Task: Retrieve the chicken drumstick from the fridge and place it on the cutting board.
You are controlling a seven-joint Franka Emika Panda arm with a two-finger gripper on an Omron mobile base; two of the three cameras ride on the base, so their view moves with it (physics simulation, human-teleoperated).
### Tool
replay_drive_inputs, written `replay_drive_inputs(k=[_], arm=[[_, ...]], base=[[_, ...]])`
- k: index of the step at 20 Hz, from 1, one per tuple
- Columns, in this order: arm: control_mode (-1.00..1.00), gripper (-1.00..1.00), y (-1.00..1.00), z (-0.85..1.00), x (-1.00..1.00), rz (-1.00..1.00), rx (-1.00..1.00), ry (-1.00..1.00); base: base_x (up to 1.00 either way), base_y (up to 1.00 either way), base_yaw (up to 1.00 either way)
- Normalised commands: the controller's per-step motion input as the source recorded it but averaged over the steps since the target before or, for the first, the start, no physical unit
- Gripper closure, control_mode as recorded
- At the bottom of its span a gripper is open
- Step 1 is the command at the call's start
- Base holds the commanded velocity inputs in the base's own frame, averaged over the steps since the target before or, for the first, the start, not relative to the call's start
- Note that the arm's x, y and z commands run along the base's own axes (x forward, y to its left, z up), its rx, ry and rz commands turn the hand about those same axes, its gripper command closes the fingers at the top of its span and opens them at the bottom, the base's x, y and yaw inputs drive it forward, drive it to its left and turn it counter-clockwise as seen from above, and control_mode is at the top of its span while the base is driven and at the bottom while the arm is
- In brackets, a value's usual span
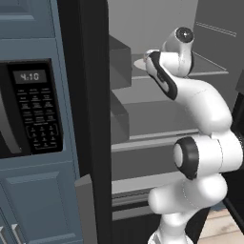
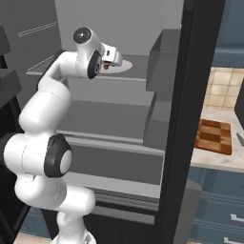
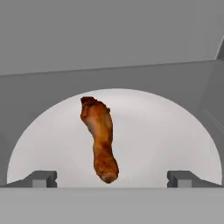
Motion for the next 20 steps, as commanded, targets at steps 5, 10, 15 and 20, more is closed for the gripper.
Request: replay_drive_inputs(k=[5,10,15,20], arm=[[-1.00,-1.00,-0.03,-0.22,0.27,0.00,0.00,0.01],[-1.00,-1.00,0.00,-0.05,0.22,0.00,0.00,0.00],[-1.00,-1.00,0.00,0.00,0.25,0.00,0.00,0.00],[-1.00,-1.00,0.00,-0.03,0.20,0.00,0.00,0.04]], base=[[0.00,0.00,0.00],[0.00,0.00,0.00],[0.00,0.00,0.00],[0.00,0.00,0.00]])
